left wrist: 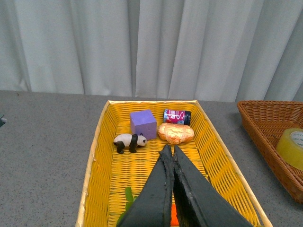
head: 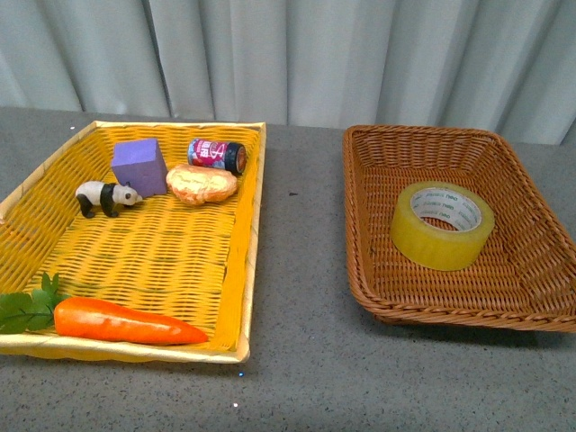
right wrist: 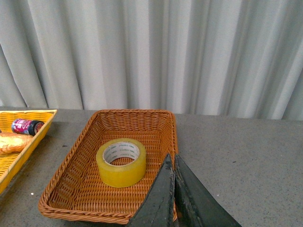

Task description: Move tape to another basket

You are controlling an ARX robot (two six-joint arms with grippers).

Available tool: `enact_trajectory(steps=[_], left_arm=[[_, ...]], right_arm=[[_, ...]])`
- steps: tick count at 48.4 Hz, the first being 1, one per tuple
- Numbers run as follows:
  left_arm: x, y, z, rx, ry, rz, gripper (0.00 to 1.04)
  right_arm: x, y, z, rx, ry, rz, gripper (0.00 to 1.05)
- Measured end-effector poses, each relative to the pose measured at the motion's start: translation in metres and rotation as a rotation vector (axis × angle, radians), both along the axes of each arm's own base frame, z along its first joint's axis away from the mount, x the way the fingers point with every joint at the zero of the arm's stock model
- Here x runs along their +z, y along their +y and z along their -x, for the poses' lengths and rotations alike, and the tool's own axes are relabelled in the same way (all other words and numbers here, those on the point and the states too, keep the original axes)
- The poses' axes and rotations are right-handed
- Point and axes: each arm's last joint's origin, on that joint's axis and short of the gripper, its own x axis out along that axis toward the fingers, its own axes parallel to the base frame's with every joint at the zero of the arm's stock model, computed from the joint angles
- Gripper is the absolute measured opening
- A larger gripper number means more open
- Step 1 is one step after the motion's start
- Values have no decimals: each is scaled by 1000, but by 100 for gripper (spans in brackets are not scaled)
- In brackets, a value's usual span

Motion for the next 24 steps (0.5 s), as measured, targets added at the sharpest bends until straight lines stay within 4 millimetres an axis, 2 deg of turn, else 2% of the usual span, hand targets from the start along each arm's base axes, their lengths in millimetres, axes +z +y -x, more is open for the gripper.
enact_trajectory(steps=[3,24], left_arm=[[0,0,0,0,0,0,14],[0,0,0,0,0,0,84]], right_arm=[[0,0,0,0,0,0,6],[0,0,0,0,-1,0,77]])
